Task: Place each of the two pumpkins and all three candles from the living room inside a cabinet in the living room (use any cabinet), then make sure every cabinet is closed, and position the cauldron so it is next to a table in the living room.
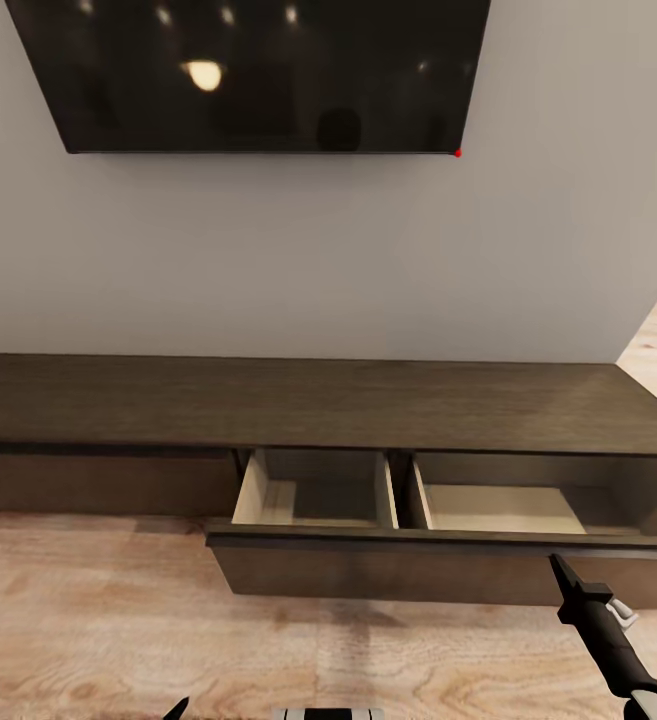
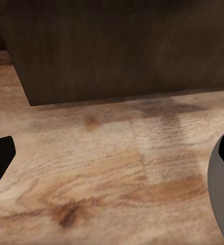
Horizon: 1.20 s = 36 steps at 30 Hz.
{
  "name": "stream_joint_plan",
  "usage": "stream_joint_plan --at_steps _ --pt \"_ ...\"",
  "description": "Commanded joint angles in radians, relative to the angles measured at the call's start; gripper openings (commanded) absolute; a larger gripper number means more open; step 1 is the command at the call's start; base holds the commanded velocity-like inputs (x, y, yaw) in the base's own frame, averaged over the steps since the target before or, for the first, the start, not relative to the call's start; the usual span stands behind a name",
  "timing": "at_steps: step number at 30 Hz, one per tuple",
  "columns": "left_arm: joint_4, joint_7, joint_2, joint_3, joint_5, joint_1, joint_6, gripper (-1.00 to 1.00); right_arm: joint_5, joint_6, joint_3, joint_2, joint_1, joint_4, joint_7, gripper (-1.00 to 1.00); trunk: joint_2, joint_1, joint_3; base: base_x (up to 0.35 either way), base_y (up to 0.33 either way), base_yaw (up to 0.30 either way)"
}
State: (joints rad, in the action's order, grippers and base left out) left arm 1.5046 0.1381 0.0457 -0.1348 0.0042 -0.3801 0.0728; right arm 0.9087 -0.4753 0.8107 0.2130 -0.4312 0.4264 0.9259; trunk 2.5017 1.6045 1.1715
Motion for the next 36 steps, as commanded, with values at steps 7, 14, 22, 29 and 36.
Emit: stream_joint_plan --at_steps 7,14,22,29,36 --pt "0.000 0.002 0.000 0.001 0.000 0.000 0.002 1.00 0.023 -0.020 0.008 0.000 -0.001 0.002 0.039 -1.00 0.000 0.000 0.000 -0.044 0.000 0.000" --pt "-0.005 0.001 0.000 0.001 0.000 0.000 0.002 1.00 0.022 -0.020 0.008 0.000 -0.001 0.002 0.039 -1.00 0.000 0.000 0.000 -0.059 0.000 0.000" --pt "-0.006 0.001 0.000 0.001 0.000 0.000 0.003 1.00 0.022 -0.020 0.008 0.000 -0.001 0.002 0.039 -1.00 0.000 0.000 0.000 -0.052 0.000 0.000" --pt "-0.007 0.001 0.000 0.001 0.000 0.000 0.003 1.00 0.022 -0.020 0.008 0.000 -0.001 0.002 0.039 -1.00 0.000 0.000 0.000 -0.047 0.000 0.000" --pt "-0.007 0.001 0.000 0.001 0.000 0.000 0.003 1.00 0.022 -0.020 0.008 0.000 -0.001 0.002 0.039 -1.00 0.000 0.000 0.000 -0.045 0.000 0.000"
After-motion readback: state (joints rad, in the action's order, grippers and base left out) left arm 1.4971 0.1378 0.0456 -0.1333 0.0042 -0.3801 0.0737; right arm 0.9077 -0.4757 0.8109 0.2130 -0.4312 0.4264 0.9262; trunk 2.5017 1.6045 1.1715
